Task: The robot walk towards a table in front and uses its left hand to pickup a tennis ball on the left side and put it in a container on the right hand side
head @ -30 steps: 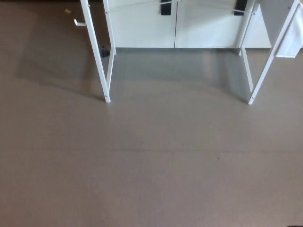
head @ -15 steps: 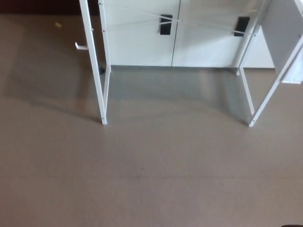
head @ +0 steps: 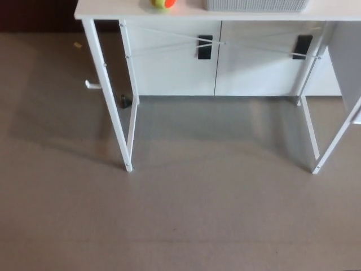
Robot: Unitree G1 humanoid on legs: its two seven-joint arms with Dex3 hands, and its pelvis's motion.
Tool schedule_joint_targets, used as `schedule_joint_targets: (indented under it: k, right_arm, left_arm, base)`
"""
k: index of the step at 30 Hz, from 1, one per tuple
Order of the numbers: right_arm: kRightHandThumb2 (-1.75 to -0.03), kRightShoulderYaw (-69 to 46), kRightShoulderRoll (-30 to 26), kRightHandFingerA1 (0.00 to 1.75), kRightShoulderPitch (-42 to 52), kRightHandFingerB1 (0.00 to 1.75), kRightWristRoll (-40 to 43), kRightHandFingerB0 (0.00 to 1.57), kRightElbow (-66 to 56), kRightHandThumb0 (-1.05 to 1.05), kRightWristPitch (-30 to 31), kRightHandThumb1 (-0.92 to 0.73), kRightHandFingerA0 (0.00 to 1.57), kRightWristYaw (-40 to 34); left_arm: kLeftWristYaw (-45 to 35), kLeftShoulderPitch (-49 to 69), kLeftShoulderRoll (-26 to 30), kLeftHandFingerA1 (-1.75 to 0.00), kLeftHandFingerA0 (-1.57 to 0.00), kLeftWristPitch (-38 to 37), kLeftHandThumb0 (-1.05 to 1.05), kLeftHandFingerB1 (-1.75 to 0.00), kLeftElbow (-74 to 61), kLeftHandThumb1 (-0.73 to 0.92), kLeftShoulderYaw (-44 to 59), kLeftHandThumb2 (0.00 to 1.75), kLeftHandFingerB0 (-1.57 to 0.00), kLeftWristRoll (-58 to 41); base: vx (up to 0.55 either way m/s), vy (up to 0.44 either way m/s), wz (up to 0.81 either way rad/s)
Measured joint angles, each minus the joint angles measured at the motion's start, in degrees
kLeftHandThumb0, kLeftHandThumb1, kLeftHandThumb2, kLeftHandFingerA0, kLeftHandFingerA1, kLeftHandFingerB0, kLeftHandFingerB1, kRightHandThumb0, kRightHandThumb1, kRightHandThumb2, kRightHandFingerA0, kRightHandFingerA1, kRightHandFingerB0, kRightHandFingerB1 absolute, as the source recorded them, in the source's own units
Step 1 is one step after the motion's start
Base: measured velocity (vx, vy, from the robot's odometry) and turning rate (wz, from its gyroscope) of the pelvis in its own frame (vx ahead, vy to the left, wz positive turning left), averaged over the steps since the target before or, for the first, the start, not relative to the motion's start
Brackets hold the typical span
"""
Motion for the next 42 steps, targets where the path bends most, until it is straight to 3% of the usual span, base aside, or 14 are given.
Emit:
schedule_joint_targets:
  k: [4, 5, 6, 12, 13, 16, 22, 23, 41, 42]
  right_arm:
    - [-0.82, 0.2, 0.0, 0.59, 1.0, 0.52, -0.2, 0.48, -0.2, -0.55, 0.1, -0.47, 0.72, -0.2]
    - [-0.82, 0.3, 0.0, 0.60, 1.2, 0.52, -0.2, 0.47, -0.2, -0.58, 0.1, -0.46, 0.72, -0.2]
    - [-0.83, 0.3, -0.1, 0.61, 1.7, 0.53, -0.3, 0.48, -0.2, -0.58, 0.0, -0.46, 0.73, -0.2]
    - [-0.83, 1.0, 0.2, 0.60, 4.6, 0.52, -0.6, 0.47, 0.9, -0.57, -1.3, -0.47, 0.72, -0.2]
    - [-0.83, 1.1, 0.2, 0.60, 4.9, 0.52, -0.6, 0.47, 0.9, -0.56, -1.3, -0.47, 0.72, -0.2]
    - [-0.83, 1.4, 0.2, 0.60, 5.8, 0.52, -1.0, 0.47, 1.0, -0.56, -1.5, -0.47, 0.72, -0.4]
    - [-0.84, 1.8, 0.1, 0.60, 7.6, 0.52, -1.1, 0.48, 0.8, -0.56, -1.8, -0.48, 0.71, -0.5]
    - [-0.83, 1.8, 0.2, 0.60, 7.6, 0.52, -1.2, 0.47, 0.9, -0.56, -1.6, -0.47, 0.73, -0.5]
    - [-0.83, 2.3, 0.2, 0.60, 7.1, 0.53, -1.3, 0.48, 1.0, -0.56, -2.2, -0.47, 0.73, -0.5]
    - [-0.83, 2.3, 0.2, 0.60, 7.1, 0.53, -1.2, 0.49, 1.0, -0.56, -2.2, -0.47, 0.72, -0.5]
  left_arm:
    - [0.0, 0.8, 0.0, -0.56, -0.56, 0.0, -0.45, -0.47, 0.2, 0.48, 0.0, 0.75, -0.32, 0.0]
    - [0.0, 0.9, 0.0, -0.47, -0.64, 0.0, -0.42, -0.37, 0.3, 0.55, -0.1, 0.56, -0.39, 0.0]
    - [0.0, 1.6, -0.1, -0.56, -0.56, -0.1, -0.49, -0.47, 0.3, 0.47, -0.1, 0.76, -0.32, 0.1]
    - [0.2, 6.4, 0.2, -0.56, -0.57, -2.4, -0.47, -0.47, 0.0, 0.47, -0.4, 0.75, -0.33, 0.3]
    - [0.2, 6.7, 0.2, -0.46, -0.65, -2.5, -0.41, -0.37, 0.1, 0.56, -0.4, 0.56, -0.39, 0.3]
    - [0.2, 7.8, 0.2, -0.46, -0.65, -3.3, -0.41, -0.37, 0.8, 0.56, -0.5, 0.56, -0.39, 0.3]
    - [0.1, 9.9, 0.1, -0.46, -0.63, -4.5, -0.43, -0.37, 1.4, 0.56, -0.6, 0.56, -0.39, 0.3]
    - [0.1, 10.1, -0.1, -0.58, -0.60, -4.6, -0.49, -0.47, 1.4, 0.46, -0.6, 0.76, -0.33, 0.3]
    - [1.2, 8.1, 1.1, -0.58, -0.59, -7.8, -0.50, -0.48, 6.0, 0.46, -1.0, 0.77, -0.33, 0.6]
    - [1.2, 8.2, 1.2, -0.47, -0.65, -8.0, -0.43, -0.37, 5.8, 0.55, -1.0, 0.56, -0.40, 0.5]
  base:
    - [0.18, 0.060, -0.12]
    - [0.22, 0.180, -0.10]
    - [0.32, 0.202, 0.03]
    - [0.33, 0.192, -0.02]
    - [0.17, 0.083, 0.08]
    - [0.18, 0.037, 0.07]
    - [0.15, -0.053, 0.07]
    - [0.32, -0.066, -0.33]
    - [0.21, 0.076, -0.04]
    - [0.14, 0.113, 0.02]
